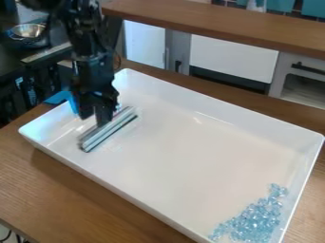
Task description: Sweep into pile
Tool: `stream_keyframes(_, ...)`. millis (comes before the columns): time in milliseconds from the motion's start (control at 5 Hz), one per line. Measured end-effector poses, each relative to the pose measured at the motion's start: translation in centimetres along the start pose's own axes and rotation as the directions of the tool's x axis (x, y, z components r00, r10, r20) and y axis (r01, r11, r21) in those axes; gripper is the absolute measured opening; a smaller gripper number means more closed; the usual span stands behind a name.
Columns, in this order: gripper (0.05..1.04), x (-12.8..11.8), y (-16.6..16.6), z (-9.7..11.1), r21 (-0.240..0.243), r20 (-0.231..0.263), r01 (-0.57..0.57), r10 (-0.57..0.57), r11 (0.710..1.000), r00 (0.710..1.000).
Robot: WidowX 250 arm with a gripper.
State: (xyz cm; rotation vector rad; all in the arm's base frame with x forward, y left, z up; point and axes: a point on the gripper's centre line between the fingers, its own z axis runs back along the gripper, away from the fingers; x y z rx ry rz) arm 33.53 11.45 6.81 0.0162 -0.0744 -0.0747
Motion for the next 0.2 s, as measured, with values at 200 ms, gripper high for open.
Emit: stream_keyframes(200,0.987,0.34,0.25,1.82,-0.064,-0.008,-0.041,0.041,0.997,0.999)
